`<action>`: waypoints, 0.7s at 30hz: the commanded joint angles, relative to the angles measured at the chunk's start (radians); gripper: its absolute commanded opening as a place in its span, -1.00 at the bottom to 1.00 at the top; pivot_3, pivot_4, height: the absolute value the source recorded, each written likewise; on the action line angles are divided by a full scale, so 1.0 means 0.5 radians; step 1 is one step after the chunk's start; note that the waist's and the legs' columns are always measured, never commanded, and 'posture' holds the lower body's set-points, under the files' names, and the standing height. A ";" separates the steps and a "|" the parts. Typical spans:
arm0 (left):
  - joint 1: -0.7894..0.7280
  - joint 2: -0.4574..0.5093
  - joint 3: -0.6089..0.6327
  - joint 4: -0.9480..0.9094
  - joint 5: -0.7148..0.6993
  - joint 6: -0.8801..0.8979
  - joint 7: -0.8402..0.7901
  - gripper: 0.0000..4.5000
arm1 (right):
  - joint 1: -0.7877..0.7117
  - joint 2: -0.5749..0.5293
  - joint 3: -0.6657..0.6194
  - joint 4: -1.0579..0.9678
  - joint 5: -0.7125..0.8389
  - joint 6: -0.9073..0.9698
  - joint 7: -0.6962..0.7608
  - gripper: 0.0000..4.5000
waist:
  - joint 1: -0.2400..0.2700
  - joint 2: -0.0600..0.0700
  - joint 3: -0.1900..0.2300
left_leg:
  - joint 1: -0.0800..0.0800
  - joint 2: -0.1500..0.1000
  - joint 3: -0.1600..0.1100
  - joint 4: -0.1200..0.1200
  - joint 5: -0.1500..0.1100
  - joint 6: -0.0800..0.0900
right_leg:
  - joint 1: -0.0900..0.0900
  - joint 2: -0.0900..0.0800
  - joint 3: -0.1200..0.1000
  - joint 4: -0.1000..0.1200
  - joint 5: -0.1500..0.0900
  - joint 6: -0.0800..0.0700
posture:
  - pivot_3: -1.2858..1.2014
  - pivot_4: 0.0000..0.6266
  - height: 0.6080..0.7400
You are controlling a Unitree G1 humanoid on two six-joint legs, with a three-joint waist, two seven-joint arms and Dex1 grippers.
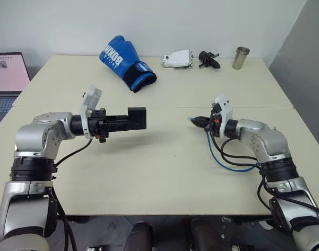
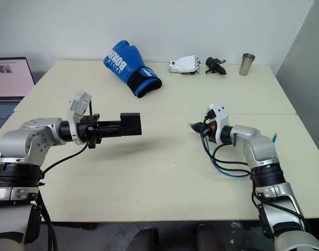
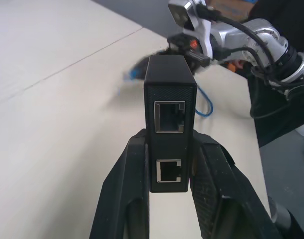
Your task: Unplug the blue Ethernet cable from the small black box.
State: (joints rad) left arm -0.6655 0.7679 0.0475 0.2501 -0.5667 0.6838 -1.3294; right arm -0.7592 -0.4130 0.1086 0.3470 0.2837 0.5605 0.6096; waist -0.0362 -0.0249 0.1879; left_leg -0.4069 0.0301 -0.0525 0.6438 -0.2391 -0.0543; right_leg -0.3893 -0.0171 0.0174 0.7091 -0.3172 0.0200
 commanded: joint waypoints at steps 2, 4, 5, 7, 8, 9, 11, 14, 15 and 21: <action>0.010 -0.051 0.061 -0.102 0.030 -0.122 0.121 -0.66 | -0.120 0.049 -0.056 0.234 -0.183 -0.263 -0.200 -0.40 | 0.003 0.000 0.000 | -0.002 -0.001 0.000 0.000 0.000 0.000 | -0.001 -0.001 0.000 0.000 0.000 0.000 | 0.03 -0.52 1.00; 0.026 -0.074 0.068 -0.107 0.040 -0.146 0.171 -0.66 | -0.127 0.058 -0.077 0.212 -0.181 -0.264 -0.188 -0.21 | 0.003 0.000 0.000 | -0.002 -0.001 0.001 0.000 0.000 0.000 | -0.001 -0.002 0.000 0.000 0.000 0.000 | 0.03 -0.52 1.00; 0.034 -0.083 0.070 -0.106 0.047 -0.163 0.191 -0.66 | -0.120 0.057 -0.087 0.180 -0.174 -0.257 -0.175 -0.08 | 0.003 0.001 0.000 | -0.002 -0.001 0.001 0.000 0.000 0.000 | -0.001 -0.002 0.000 -0.001 0.000 0.000 | 0.03 -0.52 1.00; 0.046 -0.113 0.080 -0.090 0.079 -0.233 0.259 -0.66 | -0.097 0.047 -0.101 0.083 -0.154 -0.240 -0.138 0.11 | 0.004 0.001 0.000 | -0.002 -0.001 0.001 0.000 0.000 0.000 | -0.001 -0.002 0.000 -0.001 0.000 0.000 | 0.03 -0.52 1.00; 0.045 -0.136 0.088 -0.068 0.105 -0.288 0.309 -0.66 | -0.084 0.037 -0.104 0.021 -0.144 -0.233 -0.117 0.24 | 0.005 0.001 0.001 | -0.002 -0.001 0.001 0.000 0.000 0.000 | -0.001 -0.002 0.000 -0.001 0.000 0.000 | 0.03 -0.52 1.00; 0.042 -0.172 0.098 -0.034 0.144 -0.362 0.379 -0.66 | -0.069 0.019 -0.095 -0.066 -0.138 -0.243 -0.073 0.33 | 0.006 0.001 0.001 | -0.002 -0.001 0.001 0.000 0.000 0.000 | -0.001 -0.002 0.000 -0.001 0.000 0.000 | 0.03 -0.52 1.00; 0.023 -0.281 0.139 0.095 0.247 -0.576 0.602 -0.66 | -0.022 -0.017 -0.048 -0.312 -0.083 -0.250 0.098 0.55 | 0.009 0.001 0.001 | -0.002 -0.001 0.001 0.000 0.000 0.000 | -0.001 -0.002 0.000 -0.001 0.000 0.000 | 0.03 -0.52 1.00; -0.008 -0.410 0.207 0.317 0.378 -0.883 0.890 -0.66 | 0.043 -0.026 -0.003 -0.643 0.064 -0.161 0.313 0.89 | 0.009 0.001 0.001 | -0.002 -0.001 0.000 0.001 0.000 0.000 | 0.000 -0.002 -0.001 -0.001 0.000 0.000 | 0.03 -0.52 1.00; -0.020 -0.440 0.227 0.385 0.409 -0.965 0.963 -0.66 | 0.058 -0.028 0.011 -0.723 0.093 -0.140 0.358 0.95 | 0.006 0.001 0.001 | -0.002 -0.001 0.000 0.001 0.000 0.000 | 0.000 -0.002 -0.001 -0.001 0.000 0.000 | 0.03 -0.52 1.00; -0.035 -0.528 0.269 0.897 0.630 -1.439 1.368 -0.66 | 0.091 -0.038 0.154 -0.924 0.034 -0.064 0.401 0.96 | 0.007 0.001 0.001 | -0.002 -0.001 -0.001 0.002 0.000 0.000 | 0.000 -0.002 -0.002 -0.001 0.001 0.000 | 0.03 -0.52 1.00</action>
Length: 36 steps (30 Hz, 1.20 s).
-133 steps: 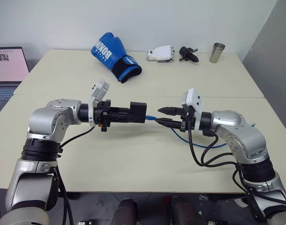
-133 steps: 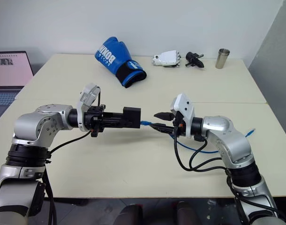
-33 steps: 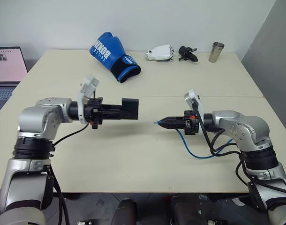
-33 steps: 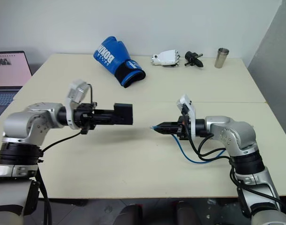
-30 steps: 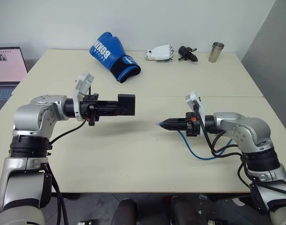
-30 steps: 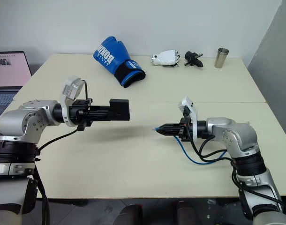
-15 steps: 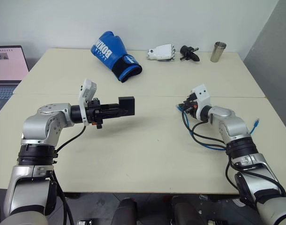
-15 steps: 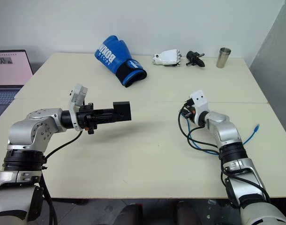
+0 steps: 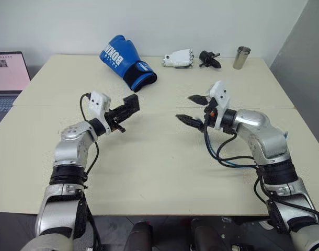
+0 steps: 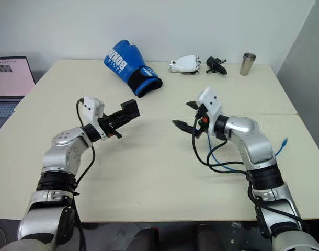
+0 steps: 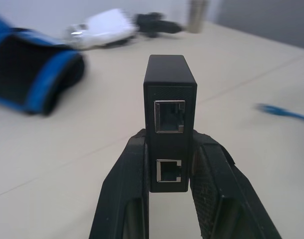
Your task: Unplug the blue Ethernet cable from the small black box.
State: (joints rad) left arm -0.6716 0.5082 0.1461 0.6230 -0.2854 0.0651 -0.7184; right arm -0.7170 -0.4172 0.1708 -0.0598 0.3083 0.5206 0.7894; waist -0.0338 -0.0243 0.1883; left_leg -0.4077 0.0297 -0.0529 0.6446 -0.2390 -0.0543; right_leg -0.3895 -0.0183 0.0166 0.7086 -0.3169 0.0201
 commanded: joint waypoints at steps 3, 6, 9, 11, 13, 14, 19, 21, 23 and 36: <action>0.006 -0.015 0.074 0.278 0.105 -0.293 0.180 -0.66 | 0.012 -0.058 0.072 -0.123 -0.047 0.040 0.063 0.96 | 0.006 0.000 0.000 | -0.001 -0.002 0.000 0.000 0.000 0.000 | 0.000 -0.002 -0.001 0.000 0.000 0.000 | 0.03 -0.52 1.00; 0.043 -0.024 0.075 0.354 0.110 -0.334 0.174 -0.66 | 0.020 -0.089 0.110 -0.115 -0.068 0.072 0.083 0.96 | 0.009 0.000 0.000 | -0.002 -0.003 -0.001 0.000 0.000 0.000 | 0.000 -0.003 -0.002 -0.001 0.000 0.000 | 0.03 -0.52 1.00; 0.064 -0.031 0.085 0.413 0.104 -0.326 0.190 -0.66 | 0.023 -0.104 0.126 -0.092 -0.095 0.074 0.084 0.96 | 0.009 0.000 0.000 | -0.002 -0.003 -0.001 0.000 0.000 0.000 | 0.000 -0.003 -0.002 -0.001 0.000 0.000 | 0.03 -0.52 1.00; 0.079 -0.030 0.094 0.451 0.104 -0.312 0.204 -0.66 | 0.024 -0.109 0.129 -0.088 -0.104 0.078 0.092 0.96 | 0.007 0.000 0.000 | -0.001 -0.002 -0.002 0.000 0.000 0.000 | 0.001 -0.002 -0.003 0.000 0.000 0.000 | 0.03 -0.52 1.00; 0.087 -0.033 0.112 0.470 0.087 -0.284 0.208 -0.66 | 0.024 -0.110 0.127 -0.089 -0.107 0.083 0.099 0.96 | 0.006 0.000 0.000 | -0.001 -0.002 -0.002 0.001 0.000 0.000 | 0.001 -0.002 -0.003 0.001 0.000 0.000 | 0.03 -0.52 1.00; 0.091 -0.030 0.113 0.476 0.096 -0.288 0.218 -0.66 | 0.024 -0.110 0.126 -0.089 -0.108 0.084 0.101 0.96 | 0.004 0.000 0.000 | 0.000 -0.002 -0.002 0.001 0.000 0.000 | 0.001 -0.002 -0.003 0.002 0.000 0.000 | 0.03 -0.52 1.00; 0.109 -0.027 0.138 0.483 0.087 -0.264 0.207 -0.11 | 0.027 -0.121 0.119 -0.080 -0.114 0.071 0.115 0.96 | -0.002 0.000 0.000 | 0.003 -0.002 -0.001 0.000 0.000 0.000 | 0.001 -0.001 -0.002 0.005 0.000 0.000 | 0.03 -0.52 1.00; 0.111 -0.025 0.140 0.473 0.092 -0.261 0.210 0.09 | 0.023 -0.119 0.119 -0.078 -0.114 0.069 0.117 0.96 | -0.001 0.000 0.000 | 0.004 -0.002 -0.001 0.000 0.000 0.000 | 0.002 -0.001 -0.002 0.005 0.000 0.000 | 0.03 -0.52 1.00; 0.114 -0.024 0.142 0.454 0.093 -0.254 0.212 0.27 | 0.017 -0.113 0.121 -0.077 -0.115 0.070 0.118 0.96 | -0.001 0.000 0.000 | 0.004 -0.002 -0.001 0.000 0.000 0.000 | 0.002 -0.001 -0.001 0.005 0.000 0.000 | 0.03 -0.52 1.00; 0.429 0.136 0.171 -0.360 0.046 -0.048 0.162 0.75 | 0.054 -0.122 0.047 -0.213 -0.052 0.185 0.090 0.96 | 0.000 0.000 0.000 | 0.004 0.000 -0.001 0.000 0.000 0.000 | 0.002 -0.001 -0.001 0.005 0.000 0.000 | 0.03 -0.52 1.00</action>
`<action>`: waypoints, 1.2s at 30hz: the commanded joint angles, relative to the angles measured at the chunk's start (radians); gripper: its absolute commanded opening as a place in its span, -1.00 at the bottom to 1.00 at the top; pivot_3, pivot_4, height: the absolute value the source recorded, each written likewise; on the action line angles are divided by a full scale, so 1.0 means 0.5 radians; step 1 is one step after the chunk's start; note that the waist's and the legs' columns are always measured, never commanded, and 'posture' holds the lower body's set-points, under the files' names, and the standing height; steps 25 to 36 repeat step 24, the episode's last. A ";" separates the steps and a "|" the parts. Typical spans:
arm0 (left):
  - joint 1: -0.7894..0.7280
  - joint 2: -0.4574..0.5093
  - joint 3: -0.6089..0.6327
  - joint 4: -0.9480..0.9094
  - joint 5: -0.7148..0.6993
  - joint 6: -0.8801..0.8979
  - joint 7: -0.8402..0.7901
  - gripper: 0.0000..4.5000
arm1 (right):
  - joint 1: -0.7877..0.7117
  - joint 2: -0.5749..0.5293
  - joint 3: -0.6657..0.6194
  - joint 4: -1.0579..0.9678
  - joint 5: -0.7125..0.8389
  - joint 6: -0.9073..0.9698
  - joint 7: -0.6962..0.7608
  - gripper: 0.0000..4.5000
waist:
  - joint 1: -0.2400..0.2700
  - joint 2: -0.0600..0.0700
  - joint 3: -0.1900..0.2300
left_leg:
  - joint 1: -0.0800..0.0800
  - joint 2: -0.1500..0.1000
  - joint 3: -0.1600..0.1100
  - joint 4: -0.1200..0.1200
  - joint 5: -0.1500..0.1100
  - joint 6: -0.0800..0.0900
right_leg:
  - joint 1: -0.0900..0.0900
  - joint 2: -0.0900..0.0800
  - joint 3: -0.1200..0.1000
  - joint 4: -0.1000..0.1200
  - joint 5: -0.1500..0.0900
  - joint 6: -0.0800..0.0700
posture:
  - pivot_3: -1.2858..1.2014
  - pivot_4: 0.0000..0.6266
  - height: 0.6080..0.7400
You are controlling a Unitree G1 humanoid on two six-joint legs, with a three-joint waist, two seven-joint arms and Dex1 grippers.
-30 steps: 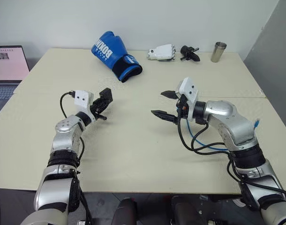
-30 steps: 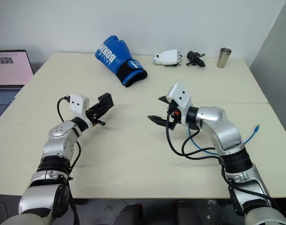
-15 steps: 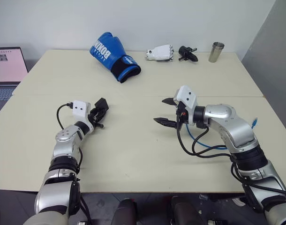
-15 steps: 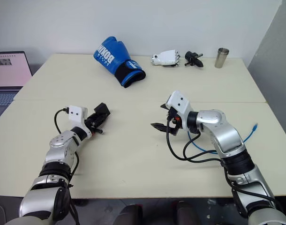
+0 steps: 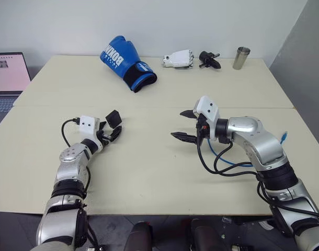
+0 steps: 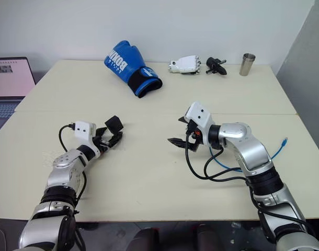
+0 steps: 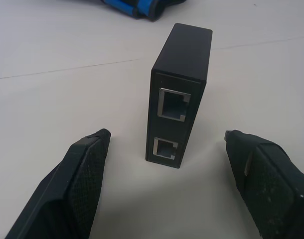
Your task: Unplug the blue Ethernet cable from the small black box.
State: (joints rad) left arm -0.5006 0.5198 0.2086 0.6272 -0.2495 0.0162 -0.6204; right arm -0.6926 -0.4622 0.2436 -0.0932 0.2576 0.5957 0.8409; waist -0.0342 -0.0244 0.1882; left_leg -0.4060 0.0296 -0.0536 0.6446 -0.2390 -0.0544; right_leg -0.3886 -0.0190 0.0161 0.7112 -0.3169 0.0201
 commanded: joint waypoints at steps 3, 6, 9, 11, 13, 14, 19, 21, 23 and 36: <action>0.231 0.219 0.074 -0.671 -0.058 0.190 -0.067 0.75 | 0.067 -0.113 -0.167 -0.236 0.087 0.093 0.017 0.96 | 0.004 0.000 0.000 | 0.000 0.000 0.000 -0.001 0.000 0.000 | 0.000 -0.001 0.000 -0.001 0.000 0.000 | 0.03 -0.52 1.00; 0.324 0.322 0.105 -0.872 -0.082 0.327 -0.087 0.75 | 0.133 -0.214 -0.248 -0.320 0.150 0.139 0.054 0.96 | 0.008 0.000 0.000 | 0.000 0.000 0.000 -0.001 0.000 0.000 | 0.002 -0.002 0.000 -0.003 0.000 0.000 | 0.03 -0.52 1.00; 0.395 0.529 0.103 -1.020 -0.043 0.487 -0.177 0.75 | 0.217 -0.330 -0.377 -0.408 0.235 0.160 0.099 0.96 | 0.007 0.000 0.000 | 0.000 -0.001 0.000 -0.001 0.000 0.000 | 0.002 -0.002 0.000 -0.004 0.000 0.000 | 0.03 -0.52 1.00; 0.367 0.670 0.140 -1.099 -0.145 0.649 -0.313 0.75 | 0.292 -0.375 -0.504 -0.449 0.334 0.099 0.163 0.96 | 0.007 0.000 0.000 | 0.000 0.000 0.000 -0.001 0.000 0.000 | 0.002 0.000 0.000 -0.004 0.000 0.000 | 0.03 -0.52 1.00; 0.350 0.788 0.166 -1.164 -0.252 0.768 -0.468 0.75 | 0.358 -0.460 -0.585 -0.465 0.388 0.058 0.241 0.96 | 0.006 0.000 0.001 | 0.000 0.000 0.000 -0.003 0.000 0.000 | 0.002 0.000 -0.001 -0.005 0.000 0.000 | 0.03 -0.52 1.00; 0.346 0.843 0.171 -1.185 -0.292 0.813 -0.543 0.75 | 0.374 -0.510 -0.612 -0.460 0.416 0.089 0.278 0.96 | 0.005 0.000 0.001 | 0.001 0.000 0.000 -0.003 0.000 0.000 | 0.002 0.000 0.000 -0.005 0.000 0.000 | 0.03 -0.52 1.00; 0.336 1.082 0.163 -1.174 -0.375 0.903 -0.872 0.75 | 0.392 -0.741 -0.747 -0.367 0.536 0.175 0.416 0.96 | 0.004 0.001 0.002 | 0.002 0.000 0.003 -0.004 0.000 0.000 | 0.003 0.000 0.001 -0.007 0.000 0.000 | 0.03 -0.52 1.00; 0.364 1.123 0.170 -1.178 -0.400 0.936 -0.949 0.75 | 0.370 -0.774 -0.780 -0.353 0.580 0.214 0.418 0.96 | 0.000 0.002 0.002 | 0.001 0.002 0.002 -0.004 0.000 0.000 | 0.002 0.002 0.001 -0.008 0.000 0.000 | 0.03 -0.52 1.00; 0.359 1.133 0.168 -1.160 -0.400 0.932 -0.979 0.75 | 0.361 -0.795 -0.773 -0.353 0.592 0.220 0.423 0.96 | -0.004 0.003 0.003 | 0.002 0.002 0.004 -0.006 0.000 0.000 | 0.002 0.002 0.002 -0.008 0.000 0.000 | 0.03 -0.52 1.00; 0.341 1.132 0.166 -1.137 -0.408 0.936 -0.992 0.75 | 0.359 -0.799 -0.765 -0.353 0.593 0.220 0.420 0.96 | -0.004 0.003 0.003 | 0.003 0.002 0.004 -0.007 0.000 0.000 | 0.002 0.002 0.003 -0.008 0.000 0.000 | 0.03 -0.52 1.00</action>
